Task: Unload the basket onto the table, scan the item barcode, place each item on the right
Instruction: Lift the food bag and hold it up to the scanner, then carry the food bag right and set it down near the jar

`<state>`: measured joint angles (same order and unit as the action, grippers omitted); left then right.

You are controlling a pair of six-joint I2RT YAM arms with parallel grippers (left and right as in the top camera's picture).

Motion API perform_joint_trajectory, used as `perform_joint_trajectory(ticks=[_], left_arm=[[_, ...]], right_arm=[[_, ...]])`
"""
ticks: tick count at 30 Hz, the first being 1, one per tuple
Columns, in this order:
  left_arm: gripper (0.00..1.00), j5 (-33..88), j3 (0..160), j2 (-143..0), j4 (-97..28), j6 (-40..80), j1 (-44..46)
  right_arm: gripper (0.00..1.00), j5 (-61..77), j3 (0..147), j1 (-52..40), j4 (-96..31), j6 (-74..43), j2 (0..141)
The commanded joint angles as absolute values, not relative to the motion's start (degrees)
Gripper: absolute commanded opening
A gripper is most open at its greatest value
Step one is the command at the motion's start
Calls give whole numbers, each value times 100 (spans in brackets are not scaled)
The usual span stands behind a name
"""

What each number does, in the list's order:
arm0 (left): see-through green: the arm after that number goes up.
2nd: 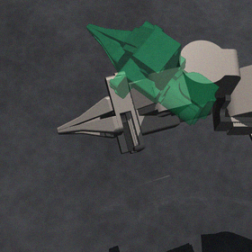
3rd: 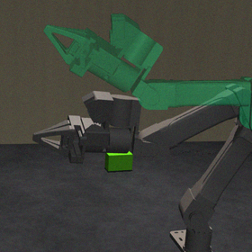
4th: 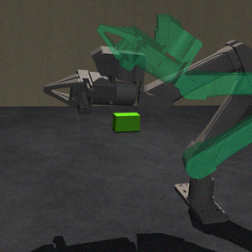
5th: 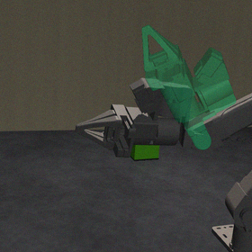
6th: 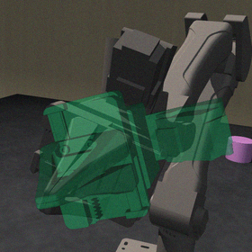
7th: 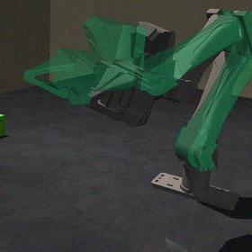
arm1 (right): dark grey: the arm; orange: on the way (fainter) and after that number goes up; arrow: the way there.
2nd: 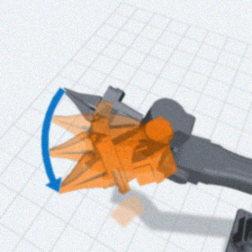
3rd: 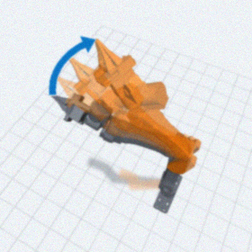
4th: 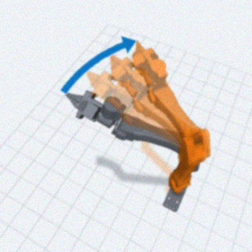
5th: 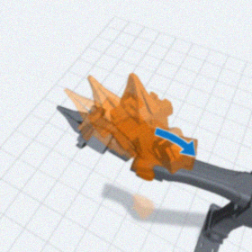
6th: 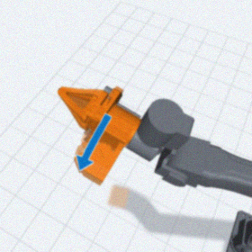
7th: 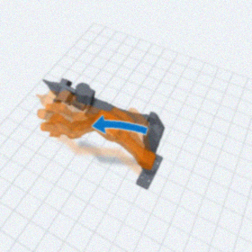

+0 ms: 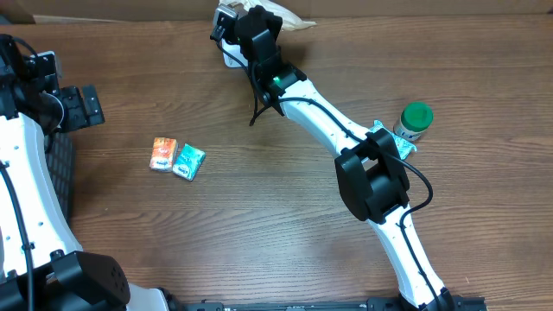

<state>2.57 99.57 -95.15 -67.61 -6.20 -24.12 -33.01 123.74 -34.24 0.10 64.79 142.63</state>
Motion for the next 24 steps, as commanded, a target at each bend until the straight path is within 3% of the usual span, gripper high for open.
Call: perform_joint_trajectory(ticks=[1,7,10,18,24], left_arm=[[100,255,9946,-9515,-6744,-687,-2436],[100,255,9946,-9515,-6744,-687,-2436],[100,255,9946,-9515,-6744,-690,-2436],[100,255,9946,-9515,-6744,-690,-2436],[99,255,9946,-9515,-6744,-687,-2436]], right_arm=[[4,-3295,12420,-3522,12,6479,14315],[4,-3277,12420,-3590,-276,5476,13874],[4,-3114,12422,-3605,-1114,4438,13155],[4,-604,12422,-3291,-4628,1280,11155],[4,1841,12403,-2220,-6910,148,10906]])
